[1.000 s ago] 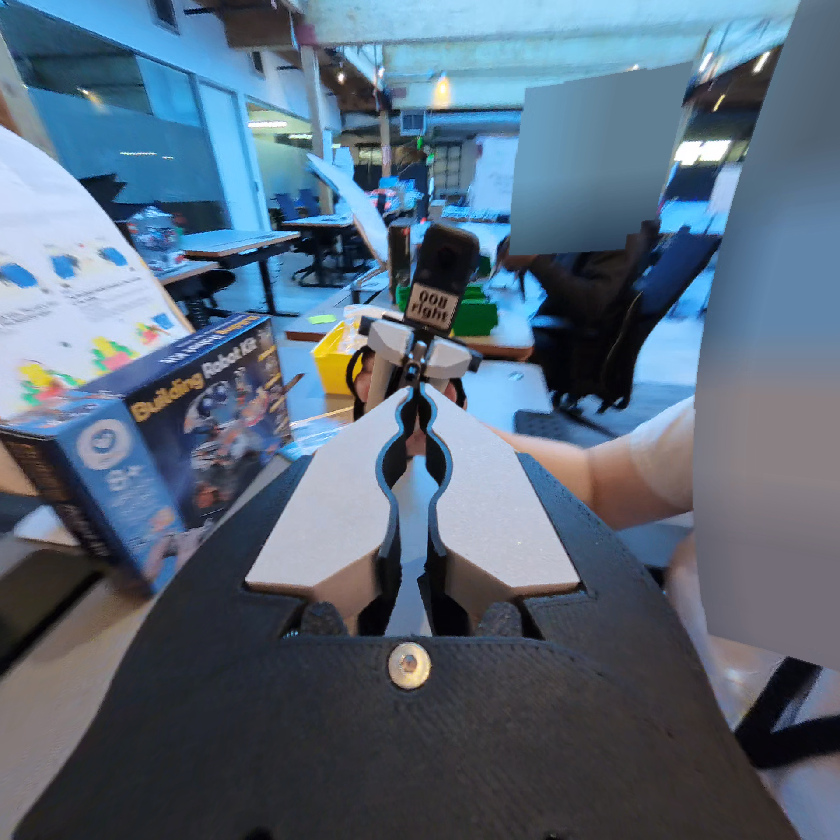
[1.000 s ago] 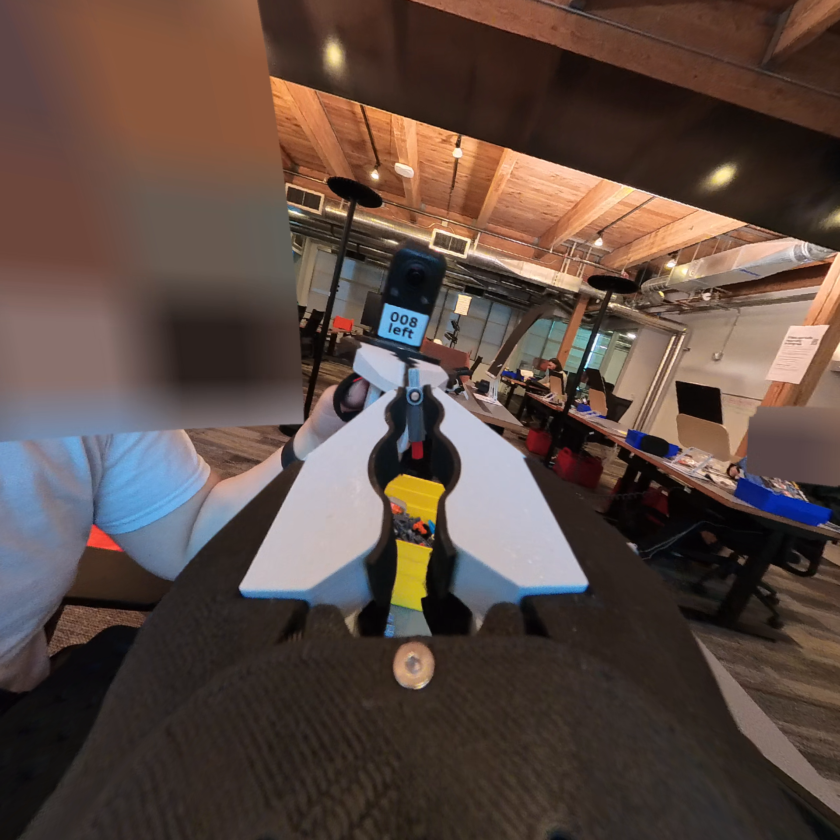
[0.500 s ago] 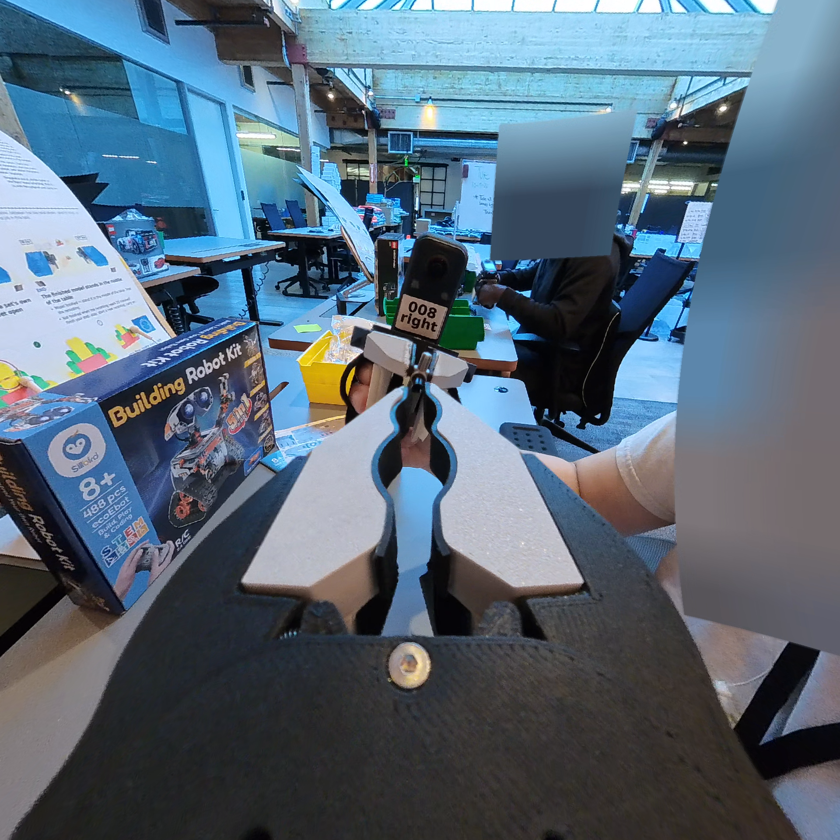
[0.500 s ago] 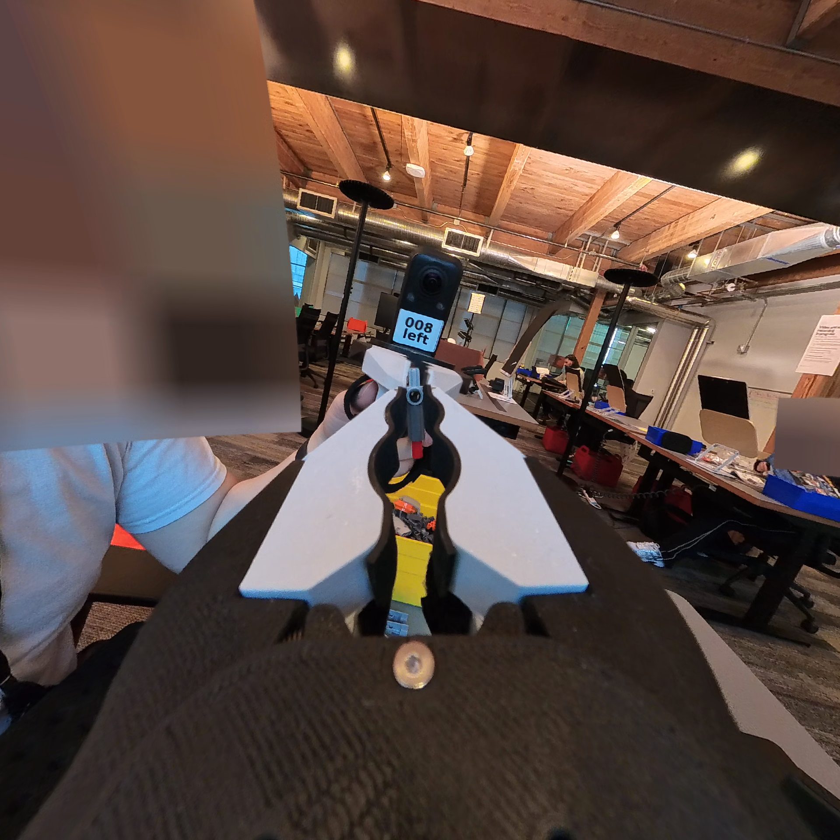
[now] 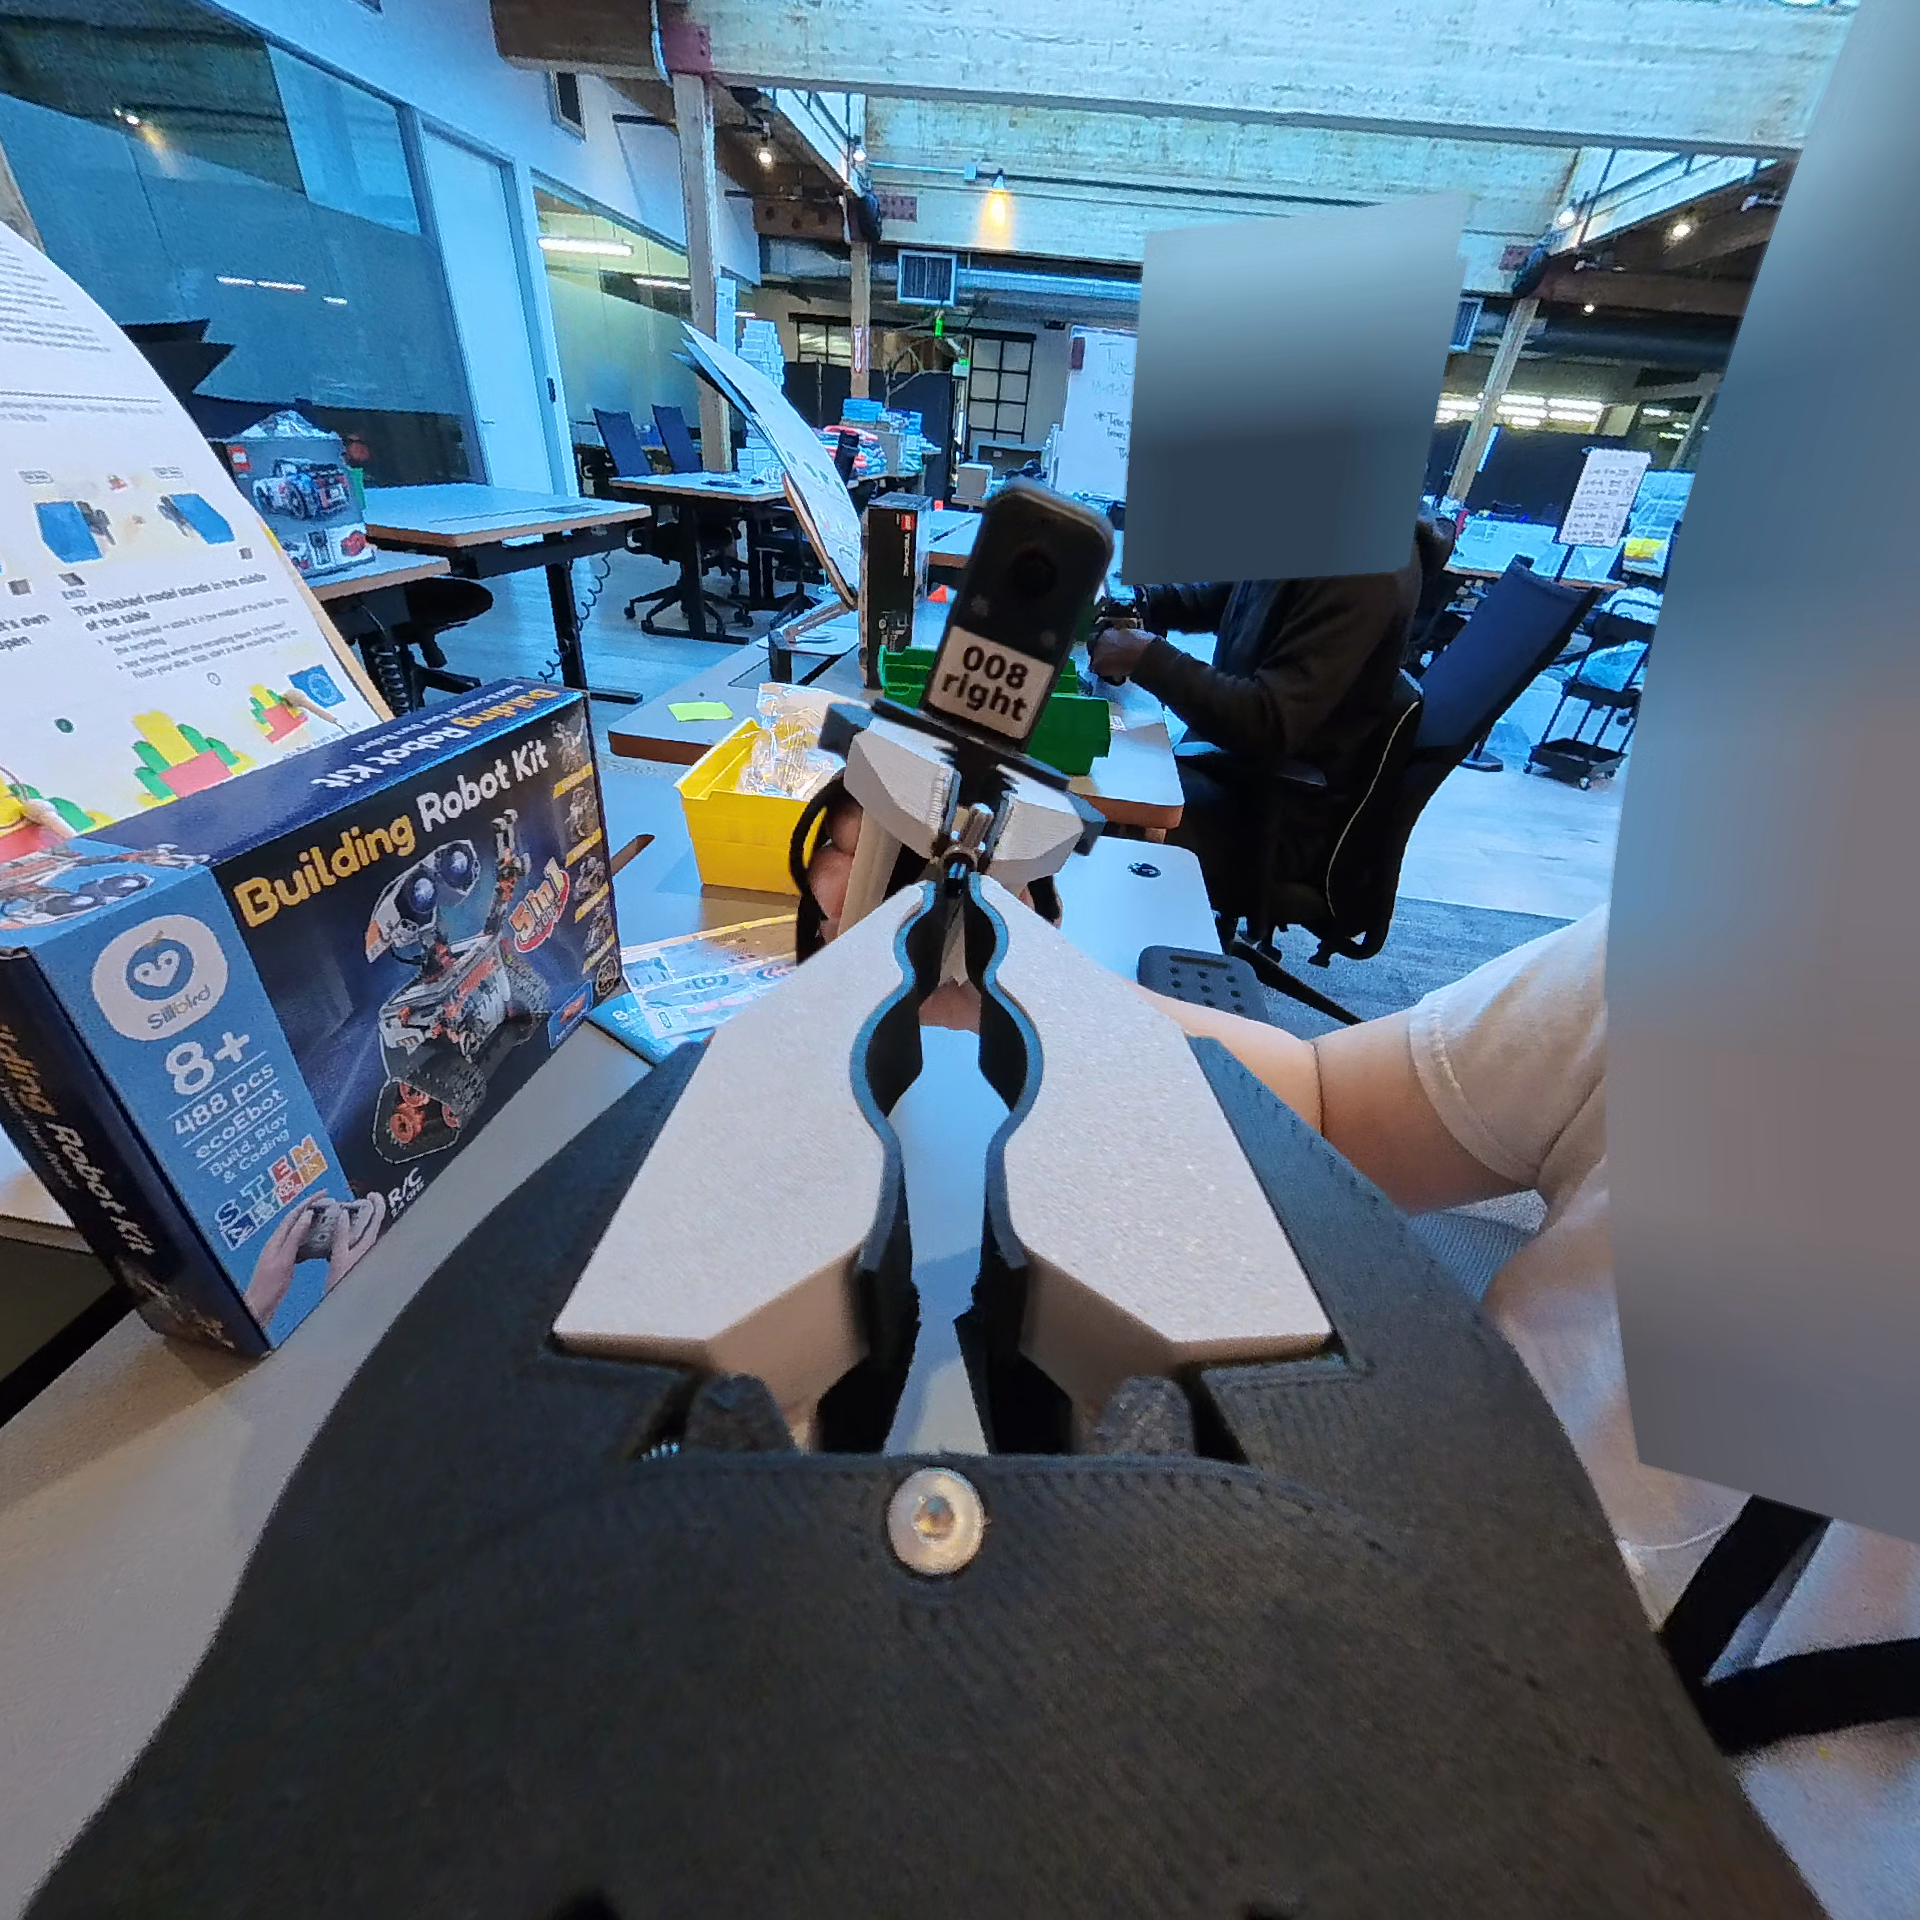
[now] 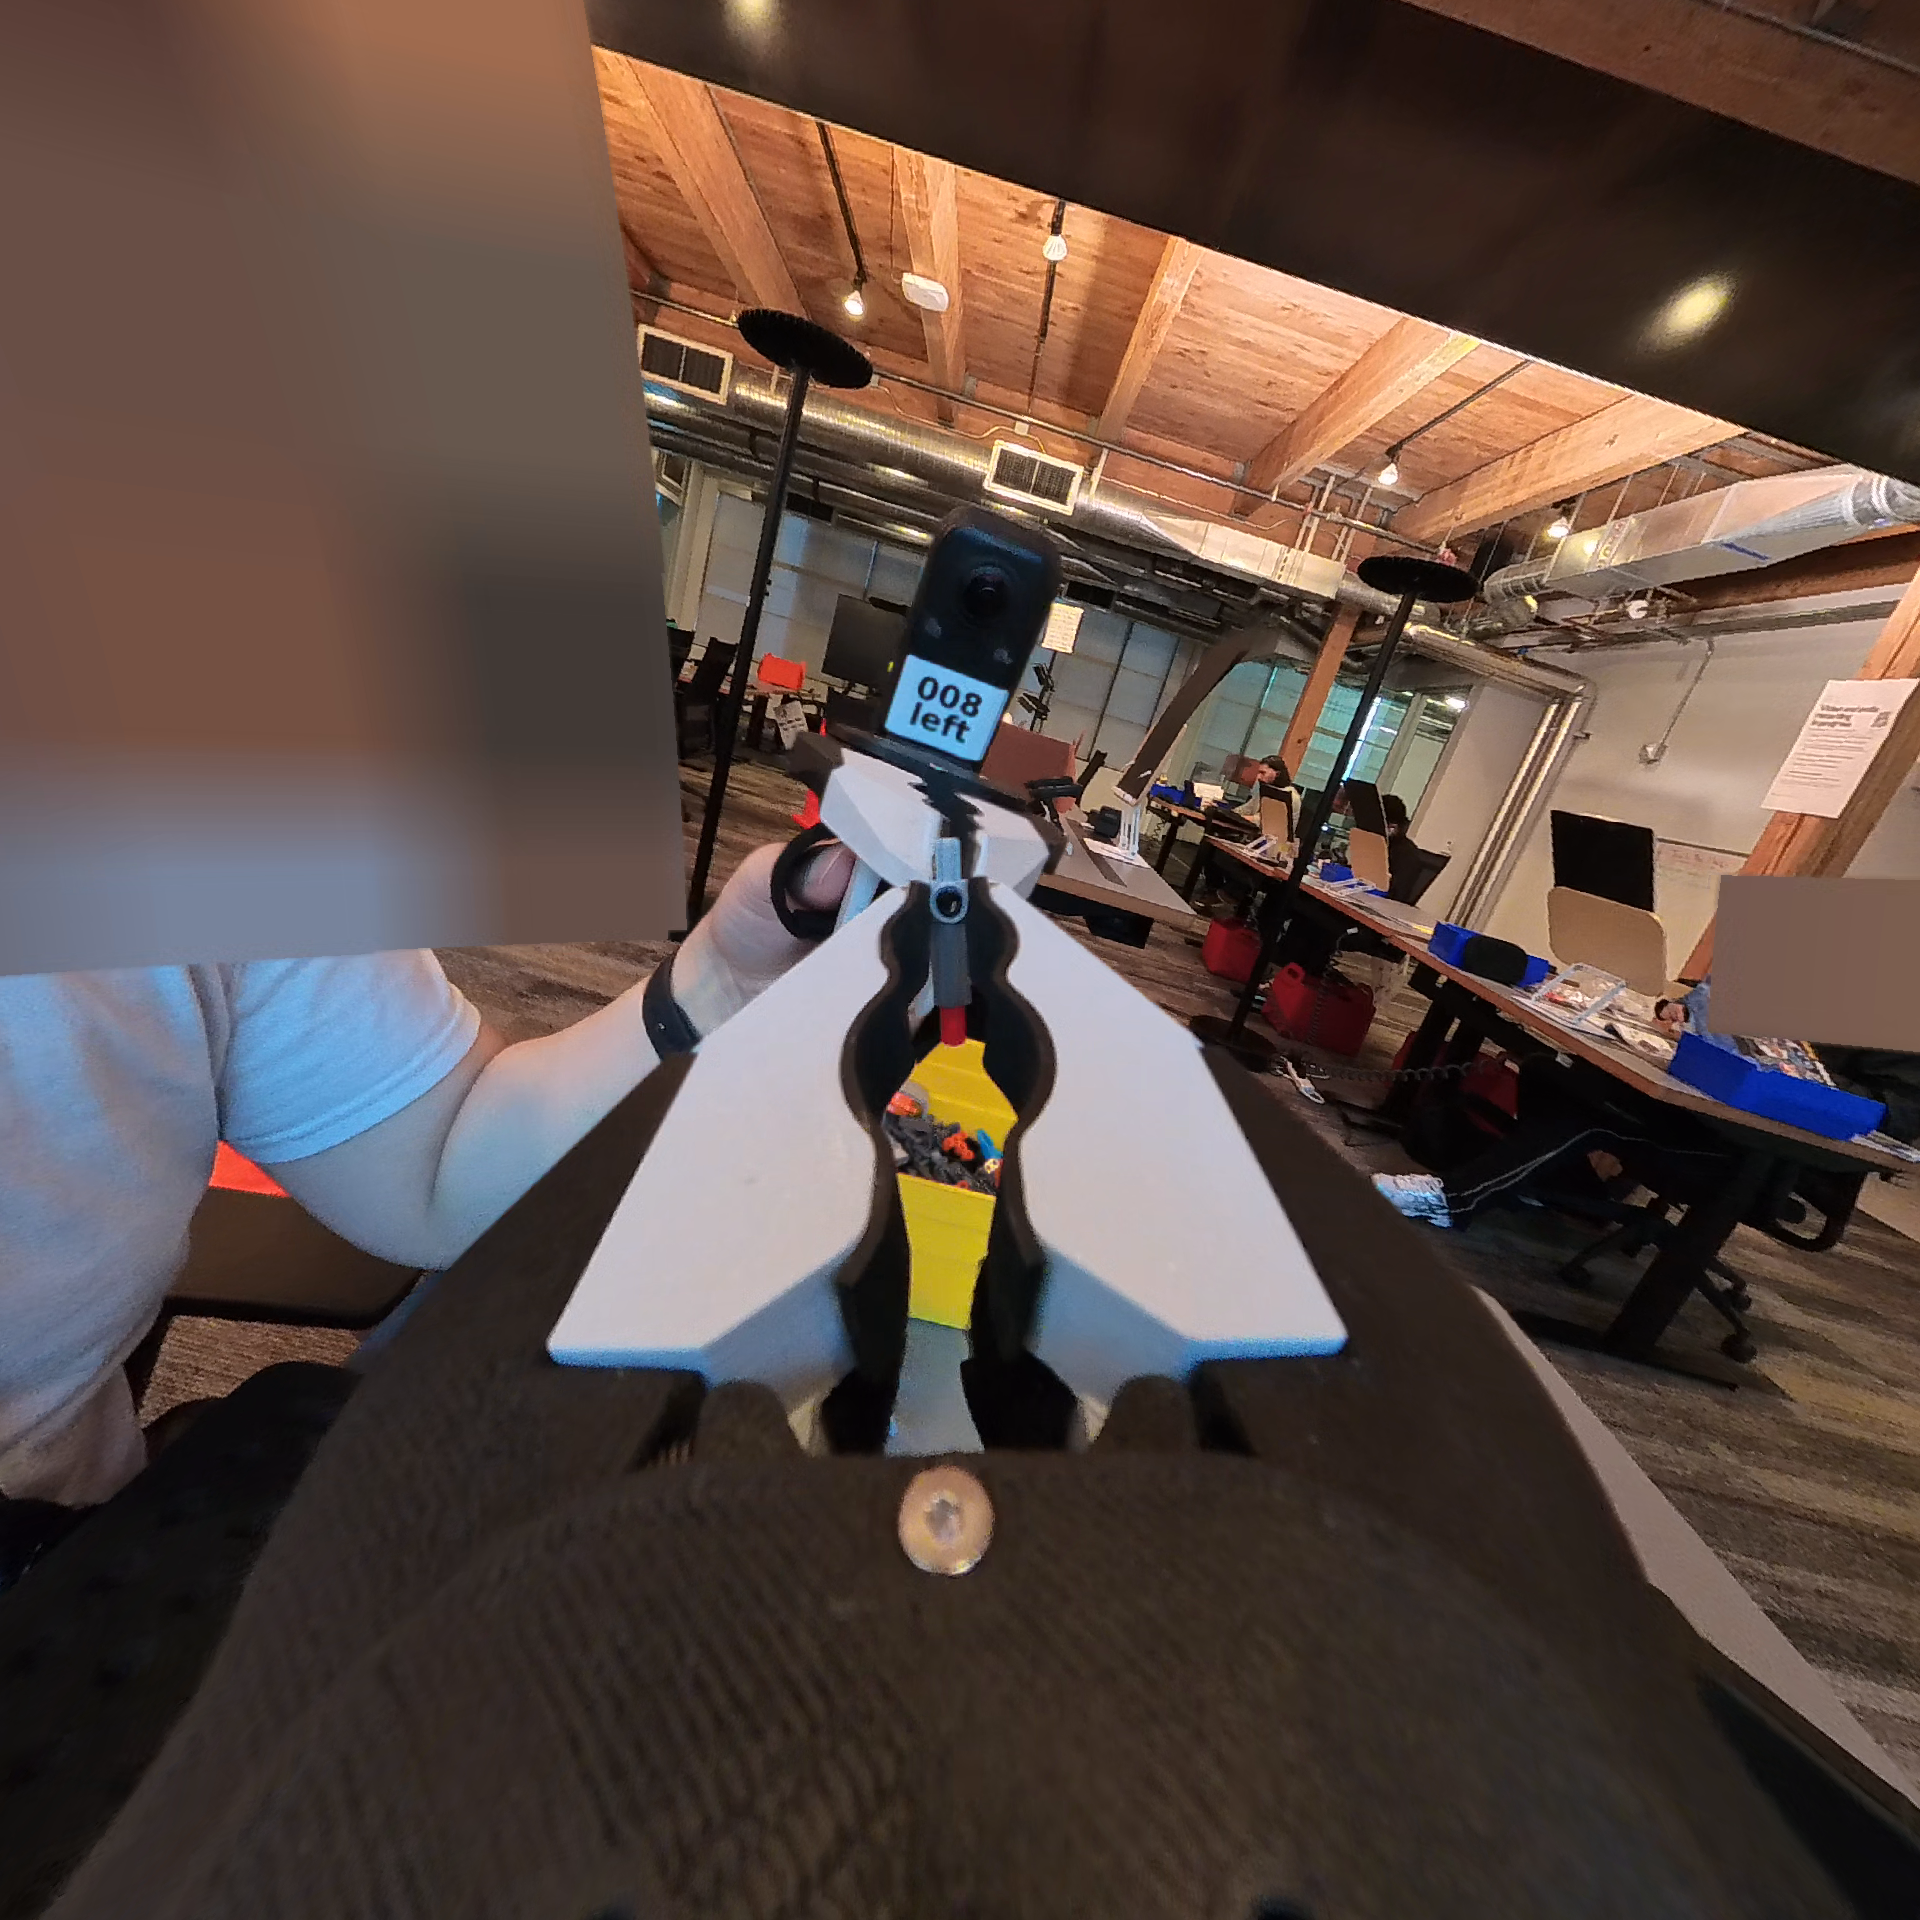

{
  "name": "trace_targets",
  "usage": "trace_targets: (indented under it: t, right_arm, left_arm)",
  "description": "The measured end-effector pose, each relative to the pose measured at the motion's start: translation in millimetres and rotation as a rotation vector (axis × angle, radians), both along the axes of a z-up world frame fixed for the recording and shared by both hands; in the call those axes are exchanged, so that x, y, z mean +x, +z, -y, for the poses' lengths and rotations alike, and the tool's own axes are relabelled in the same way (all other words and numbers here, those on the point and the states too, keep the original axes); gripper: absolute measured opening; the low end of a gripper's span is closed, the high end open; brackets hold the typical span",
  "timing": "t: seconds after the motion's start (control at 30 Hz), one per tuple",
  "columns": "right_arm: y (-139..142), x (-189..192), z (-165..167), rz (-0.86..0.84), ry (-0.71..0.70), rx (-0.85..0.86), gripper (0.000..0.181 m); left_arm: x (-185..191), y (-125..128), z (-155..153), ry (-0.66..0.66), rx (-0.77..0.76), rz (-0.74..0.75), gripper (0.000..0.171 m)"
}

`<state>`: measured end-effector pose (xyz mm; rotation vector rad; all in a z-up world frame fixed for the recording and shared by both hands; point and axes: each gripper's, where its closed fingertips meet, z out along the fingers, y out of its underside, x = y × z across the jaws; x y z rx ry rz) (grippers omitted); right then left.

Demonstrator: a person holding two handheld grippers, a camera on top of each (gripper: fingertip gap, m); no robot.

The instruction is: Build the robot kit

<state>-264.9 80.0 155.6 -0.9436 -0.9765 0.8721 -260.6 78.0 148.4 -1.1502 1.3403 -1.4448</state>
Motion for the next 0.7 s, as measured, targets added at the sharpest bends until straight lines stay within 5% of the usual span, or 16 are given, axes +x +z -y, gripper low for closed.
trace_targets:
  t: [0.1,0.2,0.3,0.57,0.67,0.7]
  right_arm:
    - [5,2,-12,-0.032,-0.071,-0.018,0.006]
    - [10,1,-23,-0.142,-0.076,-0.088,0.006]
    - [14,1,-27,-0.244,-0.027,-0.170,0.006]
    - [16,3,-36,-0.265,-0.093,-0.206,0.006]
    - [15,-3,-25,-0.229,0.029,-0.227,0.008]
    - [17,-1,-21,-0.222,0.072,-0.233,0.024]
  left_arm:
    - [2,4,-11,0.069,0.016,0.042,0.002]
    - [7,-3,-17,0.090,0.007,0.009,0.035]
    - [13,-10,-23,0.079,-0.010,0.010,0.004]
    - [12,5,-30,-0.016,-0.148,0.190,0.006]
    - [7,4,-18,-0.131,-0.165,0.166,0.004]
    - [3,5,-10,-0.210,-0.210,0.152,0.004]
